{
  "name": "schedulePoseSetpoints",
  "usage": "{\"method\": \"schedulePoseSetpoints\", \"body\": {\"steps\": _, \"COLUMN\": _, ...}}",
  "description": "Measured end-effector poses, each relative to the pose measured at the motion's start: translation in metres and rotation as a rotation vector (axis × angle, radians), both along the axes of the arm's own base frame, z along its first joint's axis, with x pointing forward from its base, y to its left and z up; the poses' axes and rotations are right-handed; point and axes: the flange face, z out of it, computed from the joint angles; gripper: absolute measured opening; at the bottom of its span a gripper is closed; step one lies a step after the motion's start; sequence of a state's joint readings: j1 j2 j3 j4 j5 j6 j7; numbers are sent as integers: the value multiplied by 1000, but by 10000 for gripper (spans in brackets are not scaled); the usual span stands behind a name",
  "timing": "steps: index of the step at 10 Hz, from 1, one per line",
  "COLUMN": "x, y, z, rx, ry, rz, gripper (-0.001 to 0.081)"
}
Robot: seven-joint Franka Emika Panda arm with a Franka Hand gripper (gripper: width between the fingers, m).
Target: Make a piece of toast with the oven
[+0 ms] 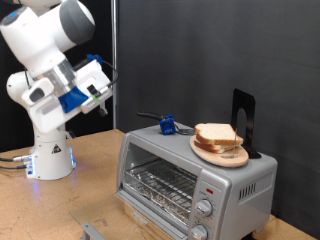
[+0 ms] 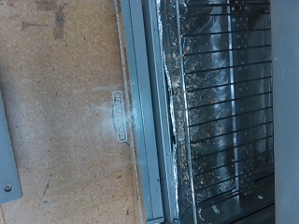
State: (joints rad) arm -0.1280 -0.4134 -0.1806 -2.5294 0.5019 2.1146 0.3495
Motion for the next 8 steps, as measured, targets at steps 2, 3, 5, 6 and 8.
{"method": "schedulePoseSetpoints", "body": {"steps": 2, "x": 1, "y": 3, "z": 0, "rx": 46, "ry": -14, "rz": 4, "gripper": 810}}
{"method": "schedulePoseSetpoints", "body": {"steps": 3, "x": 1, "y": 10, "z": 4, "rx": 110, "ry": -33, "rz": 26, "gripper": 810}}
{"method": "schedulePoseSetpoints", "body": {"steps": 5, "x": -3, "y": 37, "z": 23, "rx": 200, "ry": -83, "rz": 114, "gripper": 810}}
{"method": "schedulePoseSetpoints", "body": {"steps": 6, "x": -7, "y": 52, "z": 34, "rx": 201, "ry": -120, "rz": 161, "gripper": 810}}
{"method": "schedulePoseSetpoints", "body": {"steps": 8, "x": -17, "y": 83, "z": 51, "rx": 110, "ry": -243, "rz": 251, "gripper": 810}}
